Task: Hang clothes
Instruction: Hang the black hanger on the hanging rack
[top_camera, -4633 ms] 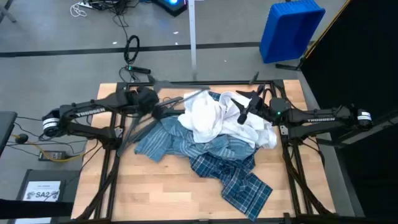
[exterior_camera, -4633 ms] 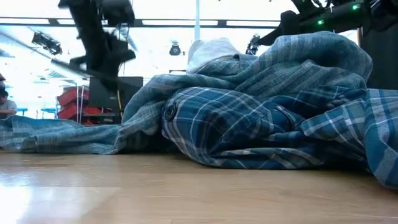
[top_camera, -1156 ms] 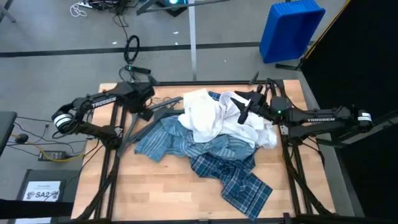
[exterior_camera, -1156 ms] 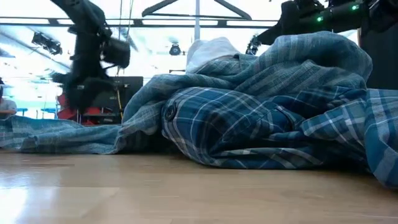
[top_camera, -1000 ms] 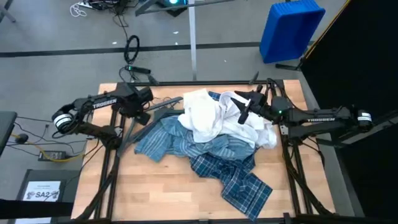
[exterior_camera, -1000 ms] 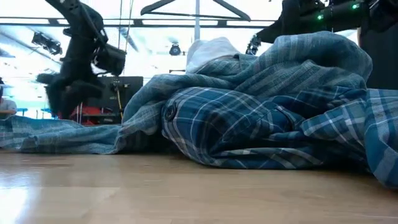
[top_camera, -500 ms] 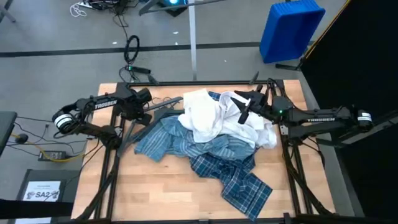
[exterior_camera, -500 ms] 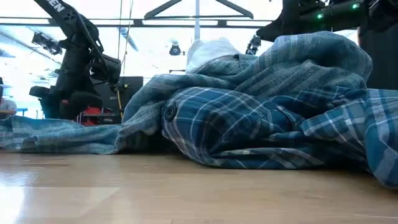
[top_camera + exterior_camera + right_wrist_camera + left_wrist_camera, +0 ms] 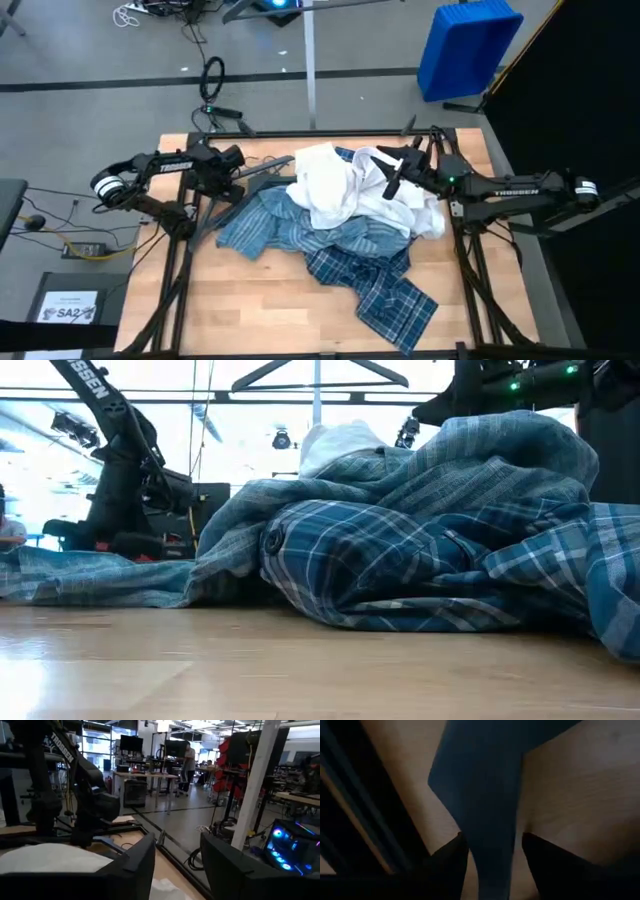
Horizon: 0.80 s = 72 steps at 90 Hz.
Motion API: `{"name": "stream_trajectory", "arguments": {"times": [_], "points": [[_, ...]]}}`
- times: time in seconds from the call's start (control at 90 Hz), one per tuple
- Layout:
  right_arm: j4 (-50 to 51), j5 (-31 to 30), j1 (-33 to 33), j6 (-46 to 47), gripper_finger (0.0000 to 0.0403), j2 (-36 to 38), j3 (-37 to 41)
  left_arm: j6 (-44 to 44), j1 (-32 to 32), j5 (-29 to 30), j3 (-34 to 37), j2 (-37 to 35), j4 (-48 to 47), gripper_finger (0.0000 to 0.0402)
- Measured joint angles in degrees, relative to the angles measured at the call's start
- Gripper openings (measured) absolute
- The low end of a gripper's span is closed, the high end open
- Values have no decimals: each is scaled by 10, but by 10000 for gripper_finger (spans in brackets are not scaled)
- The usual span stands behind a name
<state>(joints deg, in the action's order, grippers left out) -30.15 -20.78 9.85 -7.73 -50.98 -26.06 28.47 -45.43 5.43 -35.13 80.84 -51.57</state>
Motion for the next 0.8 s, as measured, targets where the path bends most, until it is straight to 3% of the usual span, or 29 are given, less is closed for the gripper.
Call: {"name": "stream_trajectory", "arguments": {"times": [0.233, 0.411, 0.622, 0.8], "points": [[-1, 0, 0, -1, 125, 0, 0, -58, 7, 71, -48, 0, 39, 69], [-2, 0, -1, 0, 123, 0, 0, -112, 23, 128, -99, 0, 49, 69], [-3, 0, -1, 1, 121, 0, 0, -144, 72, 227, -216, 0, 5, 69], [-7, 0, -1, 2, 119, 0, 0, -190, 127, 351, -331, 0, -15, 68]]}}
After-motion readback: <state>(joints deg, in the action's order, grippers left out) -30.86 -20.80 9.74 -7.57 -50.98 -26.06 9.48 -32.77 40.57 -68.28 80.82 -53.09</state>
